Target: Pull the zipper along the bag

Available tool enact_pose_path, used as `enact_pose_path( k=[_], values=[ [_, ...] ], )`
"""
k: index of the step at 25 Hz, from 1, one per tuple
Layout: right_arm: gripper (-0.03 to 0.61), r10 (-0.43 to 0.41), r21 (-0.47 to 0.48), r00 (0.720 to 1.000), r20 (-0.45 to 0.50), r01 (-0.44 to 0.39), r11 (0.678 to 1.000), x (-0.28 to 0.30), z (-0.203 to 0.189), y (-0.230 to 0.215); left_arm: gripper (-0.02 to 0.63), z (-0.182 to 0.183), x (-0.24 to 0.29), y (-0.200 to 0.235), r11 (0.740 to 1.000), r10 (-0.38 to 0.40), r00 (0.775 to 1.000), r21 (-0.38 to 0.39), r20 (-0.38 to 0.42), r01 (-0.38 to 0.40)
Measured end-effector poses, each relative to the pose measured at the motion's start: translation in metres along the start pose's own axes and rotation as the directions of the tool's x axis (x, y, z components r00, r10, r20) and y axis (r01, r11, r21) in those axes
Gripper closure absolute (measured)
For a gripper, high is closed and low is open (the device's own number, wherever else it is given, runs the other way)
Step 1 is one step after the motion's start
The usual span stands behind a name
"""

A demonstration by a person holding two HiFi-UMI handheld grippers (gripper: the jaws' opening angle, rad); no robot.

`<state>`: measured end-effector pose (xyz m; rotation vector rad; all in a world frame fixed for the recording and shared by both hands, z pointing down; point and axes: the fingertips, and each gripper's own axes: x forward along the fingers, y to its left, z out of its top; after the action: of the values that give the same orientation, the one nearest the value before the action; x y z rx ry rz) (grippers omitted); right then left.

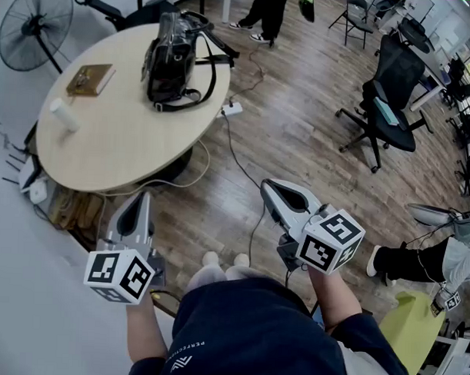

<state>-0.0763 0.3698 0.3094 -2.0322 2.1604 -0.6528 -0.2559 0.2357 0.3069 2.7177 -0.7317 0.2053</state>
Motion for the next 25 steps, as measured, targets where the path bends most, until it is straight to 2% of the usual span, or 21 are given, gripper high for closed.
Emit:
enact_pose_path(
  k=[5, 11, 17, 20, 25],
  values=[
    [0.577, -0.003, 0.001, 1.0, -0.009, 0.003, 1.0, 0.0, -0.002, -0.006, 0.6, -0.007, 0.0, 0.001, 1.0, 0.0, 1.0, -0.026, -0.016, -0.001],
    [0.575, 0.0, 0.012, 1.0, -0.004, 0.0, 1.0, -0.001, -0.004, -0.011, 0.611, -0.016, 0.01, -0.022, 0.996, -0.079, 0.995, 0.045, -0.067, 0.082],
    [0.575, 0.015, -0.003, 0.999, -0.03, -0.015, 1.0, 0.005, -0.013, -0.011, 0.607, -0.012, 0.017, -0.035, 0.988, -0.154, 0.988, -0.012, -0.024, 0.153],
    [0.575, 0.027, -0.019, 0.999, -0.042, -0.028, 0.999, 0.008, -0.013, -0.013, 0.6, -0.014, 0.024, -0.038, 0.988, -0.153, 0.988, -0.009, -0.009, 0.153],
    [0.575, 0.038, -0.044, 0.999, -0.039, -0.04, 0.998, 0.013, -0.004, -0.023, 0.6, -0.021, 0.042, -0.043, 0.991, -0.126, 0.991, 0.036, -0.043, 0.128]
  ],
)
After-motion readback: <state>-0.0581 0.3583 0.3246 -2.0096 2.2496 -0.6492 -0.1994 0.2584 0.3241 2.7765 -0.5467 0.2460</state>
